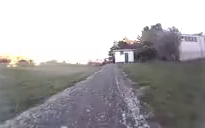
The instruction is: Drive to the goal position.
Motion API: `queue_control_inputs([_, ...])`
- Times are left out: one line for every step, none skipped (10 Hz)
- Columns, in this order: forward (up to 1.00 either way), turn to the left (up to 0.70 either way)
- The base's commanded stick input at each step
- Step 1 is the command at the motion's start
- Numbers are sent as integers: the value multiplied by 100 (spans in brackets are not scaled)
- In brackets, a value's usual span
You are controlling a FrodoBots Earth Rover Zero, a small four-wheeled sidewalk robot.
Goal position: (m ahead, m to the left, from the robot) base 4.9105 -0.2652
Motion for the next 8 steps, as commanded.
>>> queue_control_inputs([100, 0])
queue_control_inputs([100, 0])
queue_control_inputs([100, 0])
queue_control_inputs([100, 0])
queue_control_inputs([100, 0])
queue_control_inputs([100, 0])
queue_control_inputs([100, 0])
queue_control_inputs([100, 0])
